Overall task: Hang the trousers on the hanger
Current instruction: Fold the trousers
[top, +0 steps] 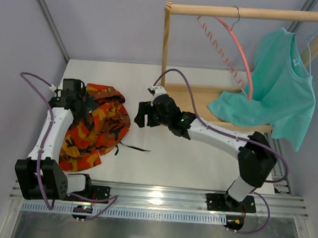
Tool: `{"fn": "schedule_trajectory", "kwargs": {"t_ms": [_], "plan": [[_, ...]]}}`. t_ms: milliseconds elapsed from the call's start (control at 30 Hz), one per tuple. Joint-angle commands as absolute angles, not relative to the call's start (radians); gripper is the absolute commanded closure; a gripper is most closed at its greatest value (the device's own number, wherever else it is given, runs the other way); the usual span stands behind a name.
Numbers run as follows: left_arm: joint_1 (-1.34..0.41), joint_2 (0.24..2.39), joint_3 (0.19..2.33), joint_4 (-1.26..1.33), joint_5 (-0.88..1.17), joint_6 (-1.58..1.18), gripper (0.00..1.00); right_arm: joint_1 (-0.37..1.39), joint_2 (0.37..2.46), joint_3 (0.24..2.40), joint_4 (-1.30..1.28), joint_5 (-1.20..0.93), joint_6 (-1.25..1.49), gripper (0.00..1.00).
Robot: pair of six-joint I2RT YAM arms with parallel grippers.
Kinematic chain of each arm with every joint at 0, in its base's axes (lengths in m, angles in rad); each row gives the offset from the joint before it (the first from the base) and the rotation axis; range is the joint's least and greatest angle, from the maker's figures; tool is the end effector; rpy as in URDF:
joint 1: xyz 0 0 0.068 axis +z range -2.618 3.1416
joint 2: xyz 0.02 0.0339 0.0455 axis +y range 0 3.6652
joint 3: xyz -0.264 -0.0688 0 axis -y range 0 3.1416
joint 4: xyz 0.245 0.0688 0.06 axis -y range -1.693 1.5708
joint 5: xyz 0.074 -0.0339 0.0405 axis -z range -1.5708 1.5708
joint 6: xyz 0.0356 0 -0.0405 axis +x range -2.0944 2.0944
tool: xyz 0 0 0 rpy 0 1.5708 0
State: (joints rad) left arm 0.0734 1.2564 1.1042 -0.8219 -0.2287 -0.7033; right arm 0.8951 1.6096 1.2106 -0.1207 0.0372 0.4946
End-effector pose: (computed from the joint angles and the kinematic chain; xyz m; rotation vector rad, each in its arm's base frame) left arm 0.2494 0.0264 0.2968 -1.0310 2.2862 0.0349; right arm 0.2352 0.2913 0.2830 -0.4129 2.1534 0.7828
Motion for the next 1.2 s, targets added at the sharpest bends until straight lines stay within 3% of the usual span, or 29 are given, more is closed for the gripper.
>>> {"fn": "schedule_trajectory", "kwargs": {"t_ms": [0, 200, 300, 400, 433, 467, 500, 533, 567, 700, 933, 1167], "plan": [[0.08, 1.29, 1.059, -0.723, -0.16, -0.733, 0.02, 0.922, 1.762, 1.328, 0.055, 0.014, 0.477, 0.25], [0.084, 1.393, 1.04, -0.661, -0.113, -0.729, 0.04, 0.933, 2.031, 1.483, 0.121, -0.069, 0.447, 0.28], [0.084, 1.427, 1.032, -0.624, -0.095, -0.716, 0.12, 0.937, 2.138, 1.563, 0.107, -0.071, 0.405, 0.26], [0.086, 1.457, 1.049, -0.618, -0.054, -0.703, 0.38, 0.937, 2.219, 1.649, 0.046, -0.069, 0.377, 0.25], [0.086, 1.46, 1.066, -0.621, -0.017, -0.696, 0.61, 0.937, 2.227, 1.661, 0.035, -0.069, 0.37, 0.25], [0.086, 1.457, 1.075, -0.636, -0.005, -0.692, 0.7, 0.937, 2.233, 1.67, 0.013, -0.071, 0.365, 0.27], [0.086, 1.451, 1.091, -0.653, -0.003, -0.69, 0.79, 0.937, 2.233, 1.681, 0.006, -0.066, 0.35, 0.37], [0.084, 1.442, 1.104, -0.666, -0.003, -0.69, 0.96, 0.937, 2.217, 1.683, -0.023, -0.06, 0.342, 0.45], [0.087, 1.416, 1.132, -0.69, -0.008, -0.695, 1.0, 0.937, 2.2, 1.677, -0.049, -0.042, 0.333, 0.52], [0.084, 1.314, 1.189, -0.718, -0.092, -0.727, 1.0, 0.937, 2.044, 1.613, -0.149, 0.074, 0.259, 0.95], [0.086, 1.259, 1.281, -0.729, -0.198, -0.718, 1.0, 0.937, 1.654, 1.379, -0.322, 0.265, 0.296, 0.96], [0.084, 1.331, 1.365, -0.724, -0.258, -0.649, 1.0, 0.95, 1.367, 1.061, -0.344, 0.218, 0.451, 0.96]]}}
